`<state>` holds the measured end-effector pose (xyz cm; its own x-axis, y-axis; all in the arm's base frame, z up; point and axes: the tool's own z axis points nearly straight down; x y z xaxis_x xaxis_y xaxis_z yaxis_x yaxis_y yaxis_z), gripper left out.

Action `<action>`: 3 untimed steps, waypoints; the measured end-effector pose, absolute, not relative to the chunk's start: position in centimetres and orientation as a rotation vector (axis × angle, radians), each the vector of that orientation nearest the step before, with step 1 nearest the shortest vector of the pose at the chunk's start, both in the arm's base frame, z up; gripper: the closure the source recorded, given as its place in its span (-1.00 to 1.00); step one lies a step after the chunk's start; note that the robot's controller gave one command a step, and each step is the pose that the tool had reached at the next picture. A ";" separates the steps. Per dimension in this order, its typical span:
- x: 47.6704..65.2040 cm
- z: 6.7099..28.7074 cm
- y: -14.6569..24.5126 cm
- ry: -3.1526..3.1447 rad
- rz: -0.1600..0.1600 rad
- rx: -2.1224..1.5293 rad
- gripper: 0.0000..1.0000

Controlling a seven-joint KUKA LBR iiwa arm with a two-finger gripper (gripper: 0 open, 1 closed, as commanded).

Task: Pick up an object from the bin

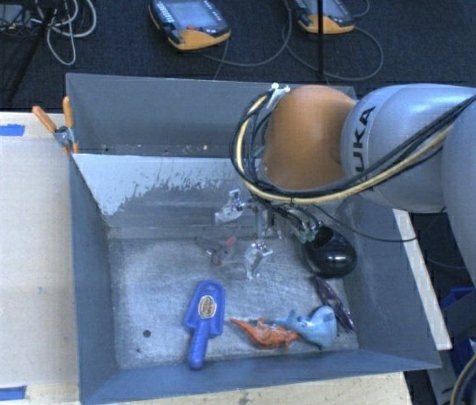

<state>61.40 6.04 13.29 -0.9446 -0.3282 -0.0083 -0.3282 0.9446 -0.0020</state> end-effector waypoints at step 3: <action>61.0 7.6 6.5 2.857 -0.006 -1.265 1.00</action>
Offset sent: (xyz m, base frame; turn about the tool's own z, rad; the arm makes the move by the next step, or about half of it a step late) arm 0.0086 -0.0055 -0.0629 -0.2794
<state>60.99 6.46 7.61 -0.6719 -0.7405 -0.0139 -0.7405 0.6720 -0.0101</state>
